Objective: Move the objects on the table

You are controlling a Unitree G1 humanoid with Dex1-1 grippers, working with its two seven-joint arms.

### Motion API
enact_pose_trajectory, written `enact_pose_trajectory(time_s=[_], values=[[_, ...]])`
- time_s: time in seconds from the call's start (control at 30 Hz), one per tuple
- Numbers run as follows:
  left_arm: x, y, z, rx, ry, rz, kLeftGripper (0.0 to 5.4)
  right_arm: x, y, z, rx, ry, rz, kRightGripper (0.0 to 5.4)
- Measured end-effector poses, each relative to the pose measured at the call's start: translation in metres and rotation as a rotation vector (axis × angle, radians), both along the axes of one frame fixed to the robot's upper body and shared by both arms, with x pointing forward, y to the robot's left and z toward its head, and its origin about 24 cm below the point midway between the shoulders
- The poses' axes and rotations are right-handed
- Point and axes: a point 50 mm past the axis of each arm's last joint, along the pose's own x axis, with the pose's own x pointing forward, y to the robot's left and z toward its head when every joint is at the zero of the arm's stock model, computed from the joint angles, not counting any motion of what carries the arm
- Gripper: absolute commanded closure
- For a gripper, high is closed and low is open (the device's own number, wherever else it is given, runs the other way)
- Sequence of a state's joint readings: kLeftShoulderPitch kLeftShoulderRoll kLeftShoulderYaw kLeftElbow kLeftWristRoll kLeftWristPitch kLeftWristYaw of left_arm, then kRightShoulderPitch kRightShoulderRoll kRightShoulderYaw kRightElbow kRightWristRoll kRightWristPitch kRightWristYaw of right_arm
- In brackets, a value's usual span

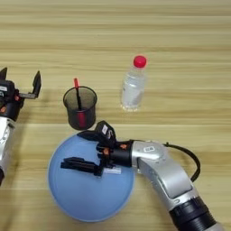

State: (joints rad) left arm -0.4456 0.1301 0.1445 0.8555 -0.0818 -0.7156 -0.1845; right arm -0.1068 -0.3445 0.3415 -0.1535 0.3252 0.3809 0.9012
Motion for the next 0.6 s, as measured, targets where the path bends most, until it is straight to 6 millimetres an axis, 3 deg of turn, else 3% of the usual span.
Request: enact_pose_trajectory(time_s=[0.1, 0.6], values=[[0.0, 0.0, 0.0, 0.0, 0.0, -0.001, 0.0, 0.0, 0.001, 0.004, 0.007, -0.019, 0.006, 0.02], [0.0, 0.0, 0.0, 0.001, 0.001, -0.003, 0.0, 0.002, -0.004, 0.051, 0.1, -0.227, -0.044, 0.02]])
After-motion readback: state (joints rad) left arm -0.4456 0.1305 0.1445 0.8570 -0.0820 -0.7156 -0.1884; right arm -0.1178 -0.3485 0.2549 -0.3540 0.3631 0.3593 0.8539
